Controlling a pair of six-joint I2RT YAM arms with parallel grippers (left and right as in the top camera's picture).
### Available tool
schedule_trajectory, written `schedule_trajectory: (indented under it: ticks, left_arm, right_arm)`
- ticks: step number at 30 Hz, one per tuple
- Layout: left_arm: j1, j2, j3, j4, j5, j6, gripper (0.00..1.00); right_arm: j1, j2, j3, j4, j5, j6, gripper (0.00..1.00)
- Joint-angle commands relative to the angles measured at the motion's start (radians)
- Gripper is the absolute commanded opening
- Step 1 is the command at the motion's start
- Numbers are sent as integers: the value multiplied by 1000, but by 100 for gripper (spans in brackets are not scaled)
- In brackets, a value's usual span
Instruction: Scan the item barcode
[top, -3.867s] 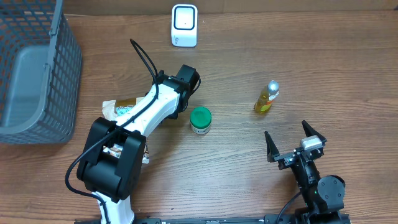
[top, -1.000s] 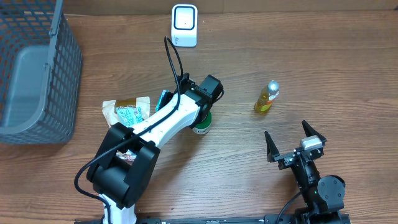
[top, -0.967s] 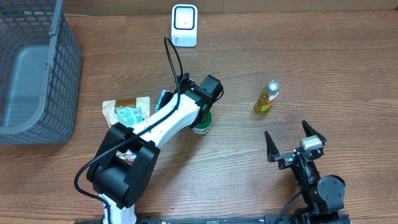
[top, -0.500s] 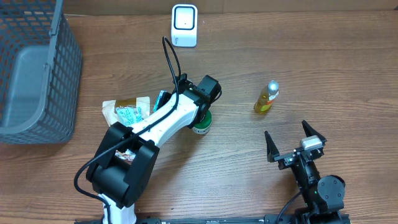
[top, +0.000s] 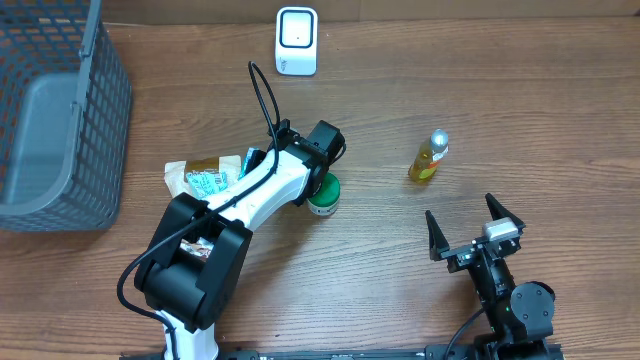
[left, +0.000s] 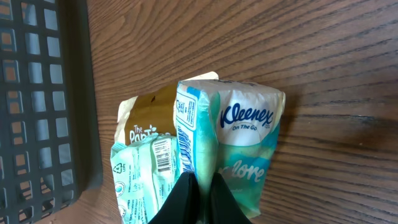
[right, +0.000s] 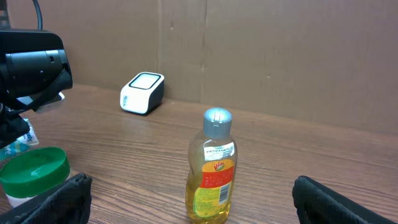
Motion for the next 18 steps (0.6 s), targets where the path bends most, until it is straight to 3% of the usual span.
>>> schedule_trajectory:
  ticks: [1, 18]
  left_arm:
    - [8, 9, -6, 3, -25, 0, 5]
    - [33, 9, -21, 16, -21, -32, 5]
  right_arm:
    - [-3, -10, -10, 3, 6, 2, 100]
    - [-3, -10, -11, 3, 6, 2, 100]
